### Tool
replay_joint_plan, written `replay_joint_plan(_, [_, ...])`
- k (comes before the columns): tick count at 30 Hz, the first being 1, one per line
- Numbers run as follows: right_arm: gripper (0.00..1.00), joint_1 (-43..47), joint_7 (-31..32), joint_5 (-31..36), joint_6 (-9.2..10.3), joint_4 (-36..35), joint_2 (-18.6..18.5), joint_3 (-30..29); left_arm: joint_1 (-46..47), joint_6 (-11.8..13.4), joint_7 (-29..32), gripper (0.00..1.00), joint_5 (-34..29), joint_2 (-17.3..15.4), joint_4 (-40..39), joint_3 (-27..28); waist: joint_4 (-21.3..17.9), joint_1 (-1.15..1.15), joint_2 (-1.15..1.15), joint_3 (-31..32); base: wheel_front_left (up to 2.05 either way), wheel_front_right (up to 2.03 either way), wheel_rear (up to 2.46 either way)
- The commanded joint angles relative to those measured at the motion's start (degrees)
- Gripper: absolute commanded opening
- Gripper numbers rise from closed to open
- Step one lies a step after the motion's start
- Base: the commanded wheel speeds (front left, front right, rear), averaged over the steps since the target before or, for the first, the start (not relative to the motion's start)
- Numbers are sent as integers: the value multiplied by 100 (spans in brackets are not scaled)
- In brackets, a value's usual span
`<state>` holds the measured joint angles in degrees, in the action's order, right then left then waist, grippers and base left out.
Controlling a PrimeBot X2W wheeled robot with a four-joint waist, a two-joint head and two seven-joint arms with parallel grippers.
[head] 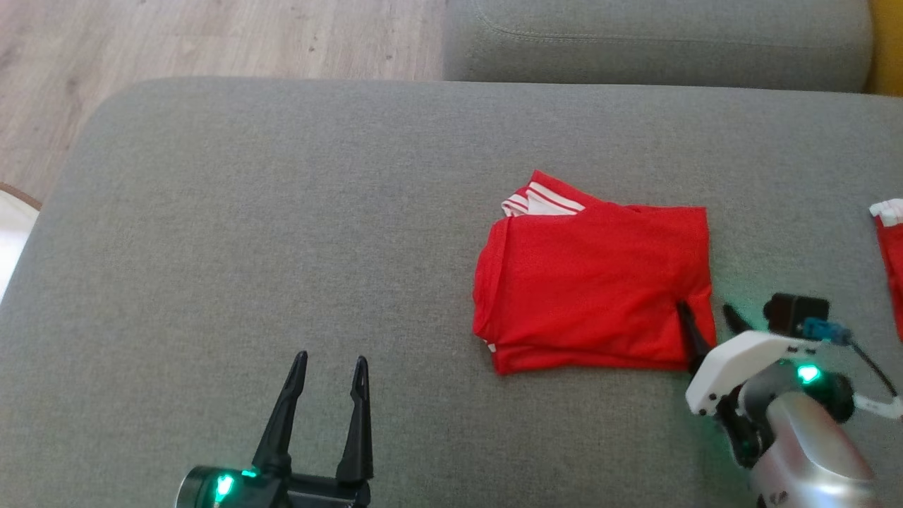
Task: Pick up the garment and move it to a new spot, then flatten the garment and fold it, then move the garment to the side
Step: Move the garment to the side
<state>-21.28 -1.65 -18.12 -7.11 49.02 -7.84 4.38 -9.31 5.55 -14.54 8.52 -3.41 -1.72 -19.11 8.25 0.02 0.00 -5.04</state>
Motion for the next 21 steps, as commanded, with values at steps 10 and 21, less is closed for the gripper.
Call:
replay_joint_plan(10, [0,-409,-313,-688,-37,370,-324,746,197,124,-46,100,-43,53,-326,144,-203,-2,0,-78,0,0,0])
replay_joint_plan(21, [0,-1221,-380,-706,-37,134,-2049,857,673,505,-46,100,-133,53,-502,267,-1157,-2,0,-833,0,0,0])
